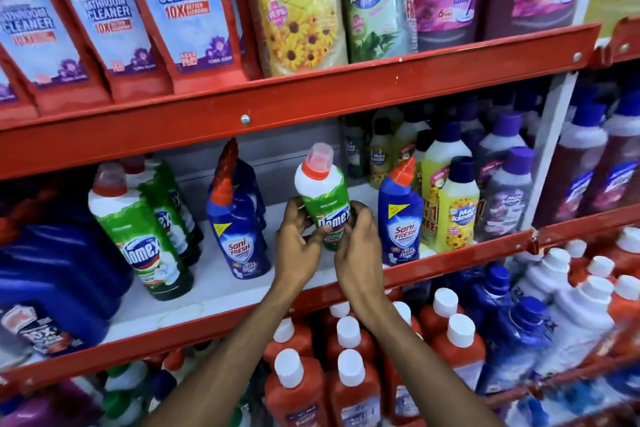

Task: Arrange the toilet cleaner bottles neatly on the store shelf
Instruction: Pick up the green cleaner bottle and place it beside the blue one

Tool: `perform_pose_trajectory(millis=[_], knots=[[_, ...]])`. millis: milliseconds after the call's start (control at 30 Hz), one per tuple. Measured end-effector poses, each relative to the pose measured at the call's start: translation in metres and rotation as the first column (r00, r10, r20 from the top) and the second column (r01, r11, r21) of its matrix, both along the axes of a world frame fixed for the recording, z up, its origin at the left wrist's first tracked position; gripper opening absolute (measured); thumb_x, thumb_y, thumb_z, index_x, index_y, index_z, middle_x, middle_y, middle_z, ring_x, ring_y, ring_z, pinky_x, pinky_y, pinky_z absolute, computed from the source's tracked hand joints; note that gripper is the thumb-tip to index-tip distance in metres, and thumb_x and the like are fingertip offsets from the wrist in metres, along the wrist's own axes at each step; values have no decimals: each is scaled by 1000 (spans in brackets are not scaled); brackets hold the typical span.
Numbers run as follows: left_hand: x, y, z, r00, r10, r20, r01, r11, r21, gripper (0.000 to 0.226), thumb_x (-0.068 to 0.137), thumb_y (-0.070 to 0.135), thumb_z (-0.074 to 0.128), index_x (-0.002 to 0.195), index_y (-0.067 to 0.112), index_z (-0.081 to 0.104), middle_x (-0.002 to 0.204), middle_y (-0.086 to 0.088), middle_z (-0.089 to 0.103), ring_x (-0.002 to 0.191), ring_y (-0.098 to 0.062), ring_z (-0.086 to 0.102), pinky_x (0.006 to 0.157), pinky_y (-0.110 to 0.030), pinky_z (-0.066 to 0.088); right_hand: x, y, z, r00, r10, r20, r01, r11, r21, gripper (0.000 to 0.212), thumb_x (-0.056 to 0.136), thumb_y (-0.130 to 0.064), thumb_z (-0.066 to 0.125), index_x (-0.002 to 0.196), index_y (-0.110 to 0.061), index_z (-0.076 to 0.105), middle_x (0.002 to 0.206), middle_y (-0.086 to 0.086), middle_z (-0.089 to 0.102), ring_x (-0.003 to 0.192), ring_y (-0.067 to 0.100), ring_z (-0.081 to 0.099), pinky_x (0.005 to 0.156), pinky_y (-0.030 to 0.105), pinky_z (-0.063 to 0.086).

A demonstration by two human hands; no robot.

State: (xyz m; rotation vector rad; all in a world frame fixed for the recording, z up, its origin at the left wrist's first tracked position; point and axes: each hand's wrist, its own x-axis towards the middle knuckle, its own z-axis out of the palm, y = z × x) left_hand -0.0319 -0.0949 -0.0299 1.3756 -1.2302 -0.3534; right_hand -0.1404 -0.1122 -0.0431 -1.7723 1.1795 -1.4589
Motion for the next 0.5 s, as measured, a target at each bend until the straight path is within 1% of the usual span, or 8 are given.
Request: perform_pose_trajectory(millis=[33,67,133,200,300,400,433,500], knots=[[0,9,0,1000,-3,-16,3,1000,-26,58,86,-11,72,123,27,50,118,1,72,107,6,69,93,-15,56,-1,6,2,1000,9,9,-9,1000,-7,39,94,0,48,133,-4,47,126,15,62,112,27,60,93,35,51],[2,19,0,1000,-2,-25,1,999,-49,56,87,-11,71,125,24,51,121,-3,72,111,0,70,90,-11,56,0,14,4,999,27,23,-26,1000,-17,35,97,-4,47,132,-6,49,124,12,64,110,24,62,91,37,52],[11,43,5,1000,0,-18,-2,995,-104,51,89,-7,72,129,19,53,123,-2,73,116,-9,70,89,-12,56,4,32,9,996,69,49,-66,995,-69,30,102,-15,47,131,-11,51,124,6,66,109,19,63,91,38,53],[21,68,11,1000,-8,2,8,989,-146,48,90,-3,72,128,21,55,118,8,76,115,-7,71,91,-17,58,7,51,12,995,91,50,-84,987,-134,30,103,-23,48,131,-15,52,125,1,64,111,14,62,93,32,52],[44,111,21,999,37,27,-31,984,-178,50,90,7,72,128,35,57,118,28,74,113,-1,71,90,-19,58,25,85,20,989,137,57,-123,973,-195,33,102,-31,48,133,-21,53,123,-5,60,113,8,59,93,22,49],[77,145,23,991,120,65,-106,976,-192,54,91,17,69,132,47,52,124,32,70,117,-3,69,93,-26,58,55,114,28,975,219,48,-205,957,-203,36,101,-33,49,136,-23,53,123,-8,58,113,2,58,91,12,46],[89,155,22,988,141,69,-126,973,-192,54,91,20,67,134,47,49,125,32,69,118,-3,69,93,-25,58,67,120,29,968,247,39,-234,950,-205,37,101,-33,49,137,-24,52,124,-9,57,113,2,58,91,12,46],[115,173,18,982,175,72,-159,969,-187,56,91,18,63,139,41,46,125,37,67,117,2,67,92,-15,55,94,132,28,957,291,7,-284,938,-201,38,101,-33,49,138,-23,51,127,-7,57,114,6,59,93,19,49]])
